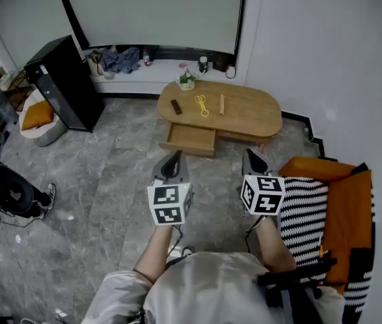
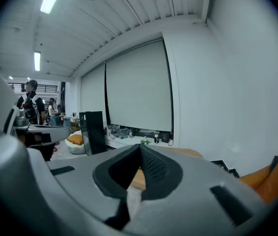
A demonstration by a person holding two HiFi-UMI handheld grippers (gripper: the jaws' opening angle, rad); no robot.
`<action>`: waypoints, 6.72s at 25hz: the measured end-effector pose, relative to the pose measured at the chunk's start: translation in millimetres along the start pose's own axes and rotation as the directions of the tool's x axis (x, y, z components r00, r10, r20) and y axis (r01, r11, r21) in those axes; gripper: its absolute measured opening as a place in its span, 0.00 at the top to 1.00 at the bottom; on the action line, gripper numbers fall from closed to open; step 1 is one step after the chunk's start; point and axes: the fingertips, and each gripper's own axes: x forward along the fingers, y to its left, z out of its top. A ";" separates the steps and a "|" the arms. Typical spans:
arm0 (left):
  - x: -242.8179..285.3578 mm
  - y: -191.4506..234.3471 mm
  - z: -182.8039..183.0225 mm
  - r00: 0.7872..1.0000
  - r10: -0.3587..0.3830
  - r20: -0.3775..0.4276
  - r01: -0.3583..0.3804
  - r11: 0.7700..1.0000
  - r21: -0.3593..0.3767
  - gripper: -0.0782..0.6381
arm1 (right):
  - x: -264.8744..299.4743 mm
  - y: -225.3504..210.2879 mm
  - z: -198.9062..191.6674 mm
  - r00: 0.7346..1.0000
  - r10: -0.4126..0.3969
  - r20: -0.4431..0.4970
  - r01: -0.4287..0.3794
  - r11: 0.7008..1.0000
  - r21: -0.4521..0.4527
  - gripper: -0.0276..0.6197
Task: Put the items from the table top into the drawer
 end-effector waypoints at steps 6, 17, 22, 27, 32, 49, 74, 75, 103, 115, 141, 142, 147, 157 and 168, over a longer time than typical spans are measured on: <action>-6.8 9.9 -5.6 1.000 -0.008 -0.020 0.008 1.000 -0.014 0.88 | 0.8 12.7 -5.2 1.000 0.011 -0.005 -0.010 0.999 0.041 0.97; -2.0 54.6 -19.1 0.998 -0.008 -0.069 0.005 0.999 -0.038 0.88 | 30.5 45.5 -10.6 0.999 0.006 -0.044 -0.004 0.999 0.049 0.97; 7.4 81.8 -29.6 0.998 -0.005 -0.064 0.003 0.999 -0.033 0.88 | 45.1 61.7 -17.8 0.999 -0.001 -0.053 0.004 0.999 0.050 0.97; 22.9 102.8 -40.9 0.995 -0.012 -0.100 0.005 0.997 -0.073 0.88 | 62.1 69.1 -29.8 0.995 -0.007 -0.101 0.011 0.999 0.044 0.97; 47.1 108.3 -44.6 0.992 -0.018 -0.122 0.007 0.996 -0.085 0.88 | 84.6 57.9 -27.5 0.993 -0.023 -0.114 0.028 0.999 0.043 0.97; 268.5 118.3 -20.1 0.990 0.072 -0.119 -0.087 0.988 -0.125 0.88 | 298.9 -53.8 21.4 0.990 0.060 -0.127 -0.053 0.997 0.056 0.97; 497.9 208.3 -30.0 0.961 0.128 -0.247 -0.163 0.978 -0.129 0.88 | 555.3 -95.8 56.7 0.966 0.131 -0.222 -0.111 0.989 0.099 0.97; 503.1 211.3 -29.4 0.961 0.126 -0.246 -0.161 0.979 -0.127 0.88 | 558.3 -96.5 57.6 0.966 0.126 -0.227 -0.108 0.990 0.087 0.97; 568.4 342.9 -369.4 0.821 0.231 -0.521 -0.377 0.906 -0.191 0.88 | 749.5 5.7 -234.5 0.809 0.262 -0.526 -0.245 0.964 0.104 0.97; 565.2 362.2 -433.9 0.801 0.248 -0.544 -0.391 0.905 -0.164 0.88 | 793.2 33.9 -284.8 0.780 0.277 -0.561 -0.232 0.961 0.151 0.96; 549.2 433.4 -484.9 0.758 0.238 -0.608 -0.457 0.858 -0.233 0.88 | 904.4 103.2 -357.5 0.682 0.225 -0.696 -0.282 0.959 0.033 0.54; 549.1 436.6 -486.5 0.757 0.242 -0.608 -0.458 0.859 -0.228 0.88 | 908.7 103.9 -360.1 0.679 0.221 -0.700 -0.278 0.960 0.033 0.54; 549.8 446.4 -490.1 0.757 0.251 -0.603 -0.459 0.862 -0.217 0.88 | 921.7 107.4 -367.3 0.660 0.193 -0.726 -0.276 0.961 0.004 0.51; 547.9 448.6 -492.6 0.759 0.247 -0.603 -0.452 0.866 -0.214 0.88 | 922.3 110.7 -369.1 0.622 0.143 -0.769 -0.292 0.955 -0.058 0.61; 539.1 445.9 -497.4 0.747 0.261 -0.612 -0.466 0.861 -0.202 0.88 | 917.4 105.1 -368.4 0.604 0.181 -0.776 -0.342 0.939 -0.046 0.67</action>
